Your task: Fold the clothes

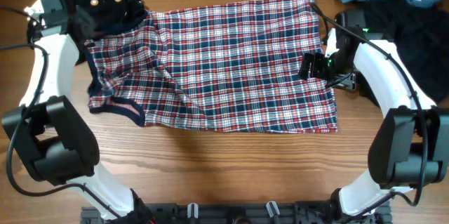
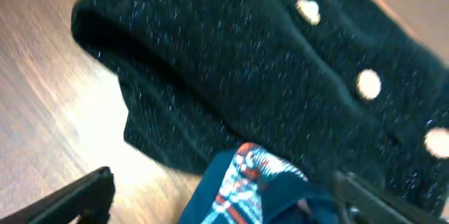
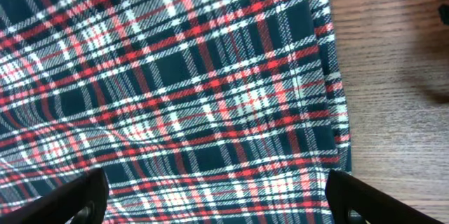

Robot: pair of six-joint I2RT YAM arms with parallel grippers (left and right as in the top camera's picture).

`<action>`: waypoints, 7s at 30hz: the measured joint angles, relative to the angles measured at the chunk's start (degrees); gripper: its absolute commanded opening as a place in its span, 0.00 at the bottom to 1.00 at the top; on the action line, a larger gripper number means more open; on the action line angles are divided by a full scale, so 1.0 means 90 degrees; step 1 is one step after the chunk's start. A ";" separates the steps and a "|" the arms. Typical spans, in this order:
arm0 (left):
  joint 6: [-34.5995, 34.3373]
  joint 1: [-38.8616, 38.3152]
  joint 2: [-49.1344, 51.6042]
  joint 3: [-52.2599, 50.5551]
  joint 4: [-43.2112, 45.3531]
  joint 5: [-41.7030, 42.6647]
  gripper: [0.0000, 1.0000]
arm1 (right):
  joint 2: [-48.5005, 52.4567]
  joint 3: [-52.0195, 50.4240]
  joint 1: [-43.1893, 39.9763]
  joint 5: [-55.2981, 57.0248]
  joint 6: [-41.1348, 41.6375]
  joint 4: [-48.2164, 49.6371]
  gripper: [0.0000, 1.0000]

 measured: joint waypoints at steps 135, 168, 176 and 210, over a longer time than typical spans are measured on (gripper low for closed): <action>-0.0566 -0.0481 -0.2674 -0.3298 -0.3235 0.1843 1.00 | -0.0731 -0.1071 -0.0821 -0.0355 0.0459 0.0134 1.00; -0.1134 0.0998 -0.2754 -0.3300 -0.2679 0.0947 1.00 | -0.0981 -0.1054 -0.0821 -0.1112 0.0029 -0.0646 1.00; -0.1134 0.1042 -0.2229 -0.3300 -0.2113 0.0838 1.00 | -0.0986 -0.1277 -0.0821 -0.1112 0.0029 -0.0481 1.00; -0.0806 0.1042 -0.1455 -0.3300 -0.1668 0.0835 0.04 | -0.0986 -0.1362 -0.1989 -0.1047 -0.0352 -0.1651 1.00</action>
